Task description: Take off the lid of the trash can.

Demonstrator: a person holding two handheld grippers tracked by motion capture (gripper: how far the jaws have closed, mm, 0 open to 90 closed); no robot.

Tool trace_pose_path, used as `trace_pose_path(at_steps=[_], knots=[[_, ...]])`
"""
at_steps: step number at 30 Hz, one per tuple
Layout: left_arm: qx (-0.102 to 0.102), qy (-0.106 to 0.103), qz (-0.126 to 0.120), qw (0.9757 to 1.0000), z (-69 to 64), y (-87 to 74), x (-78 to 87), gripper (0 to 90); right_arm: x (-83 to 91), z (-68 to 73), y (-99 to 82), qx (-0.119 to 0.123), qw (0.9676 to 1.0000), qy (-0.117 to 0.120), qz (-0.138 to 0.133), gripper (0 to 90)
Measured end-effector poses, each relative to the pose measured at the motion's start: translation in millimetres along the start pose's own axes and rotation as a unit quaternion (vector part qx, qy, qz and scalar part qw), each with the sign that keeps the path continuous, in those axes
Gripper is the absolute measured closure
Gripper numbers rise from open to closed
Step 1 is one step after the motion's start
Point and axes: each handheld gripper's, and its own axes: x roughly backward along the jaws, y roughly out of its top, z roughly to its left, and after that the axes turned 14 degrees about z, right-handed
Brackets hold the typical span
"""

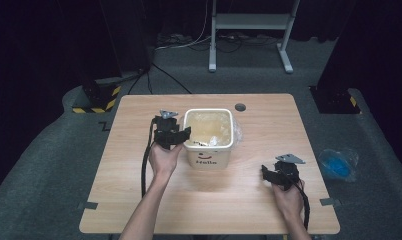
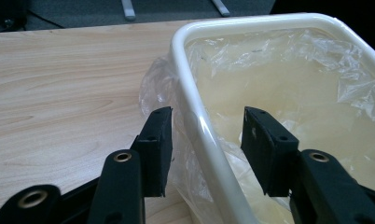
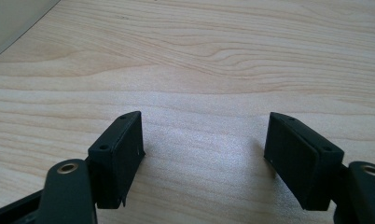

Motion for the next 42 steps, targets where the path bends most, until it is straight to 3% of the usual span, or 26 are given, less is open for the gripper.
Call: trace_pose_path(at_steps=[19,42], knots=[[0.0,0.009,0.01,0.9999,-3.9,2.6,-9.9,57.4,0.0,0.0,0.0,0.001,1.0,0.0,0.0,27.9],[-0.004,0.04,0.022,0.999,-9.1,4.7,-12.3,68.4,0.0,0.0,0.0,0.001,1.0,0.001,0.0,27.9]])
